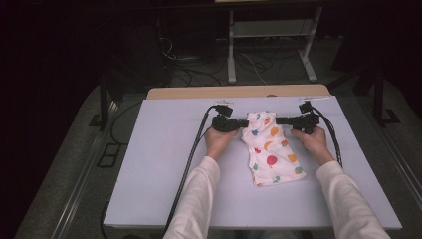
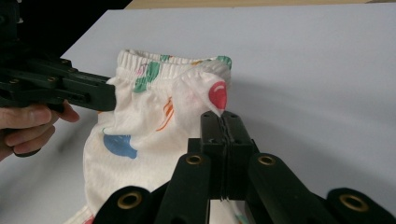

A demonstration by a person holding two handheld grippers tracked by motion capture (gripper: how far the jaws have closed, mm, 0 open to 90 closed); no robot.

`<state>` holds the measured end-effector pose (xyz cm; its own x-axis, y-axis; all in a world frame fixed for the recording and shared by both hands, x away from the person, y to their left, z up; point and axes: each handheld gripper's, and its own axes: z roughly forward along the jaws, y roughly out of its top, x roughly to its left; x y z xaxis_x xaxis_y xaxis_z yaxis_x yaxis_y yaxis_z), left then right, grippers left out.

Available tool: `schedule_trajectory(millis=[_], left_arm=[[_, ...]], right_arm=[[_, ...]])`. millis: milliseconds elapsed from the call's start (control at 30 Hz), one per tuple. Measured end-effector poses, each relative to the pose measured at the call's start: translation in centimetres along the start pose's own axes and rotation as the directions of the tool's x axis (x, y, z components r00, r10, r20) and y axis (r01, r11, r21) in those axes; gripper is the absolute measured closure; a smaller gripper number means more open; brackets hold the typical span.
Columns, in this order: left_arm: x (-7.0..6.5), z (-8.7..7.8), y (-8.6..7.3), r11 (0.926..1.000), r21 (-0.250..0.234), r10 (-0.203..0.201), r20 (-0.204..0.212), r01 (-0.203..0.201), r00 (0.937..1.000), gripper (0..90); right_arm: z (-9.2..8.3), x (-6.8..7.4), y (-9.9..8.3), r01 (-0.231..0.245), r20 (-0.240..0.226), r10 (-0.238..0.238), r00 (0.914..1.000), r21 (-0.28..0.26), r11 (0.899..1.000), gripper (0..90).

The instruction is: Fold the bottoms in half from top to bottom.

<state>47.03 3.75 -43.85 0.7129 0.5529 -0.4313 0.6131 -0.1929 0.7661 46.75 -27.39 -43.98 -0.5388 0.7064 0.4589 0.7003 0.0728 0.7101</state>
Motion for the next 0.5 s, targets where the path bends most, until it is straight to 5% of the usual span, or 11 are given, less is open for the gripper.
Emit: schedule_trajectory(millis=[500], left_arm=[[-1.1,-1.1,-0.8,0.9988,-0.047,-0.011,0.026,0.012,0.9996,88.2]], right_arm=[[-1.6,1.6,-1.2,0.041,0.002,-0.041,0.9992,-0.021,0.999,88.0]])
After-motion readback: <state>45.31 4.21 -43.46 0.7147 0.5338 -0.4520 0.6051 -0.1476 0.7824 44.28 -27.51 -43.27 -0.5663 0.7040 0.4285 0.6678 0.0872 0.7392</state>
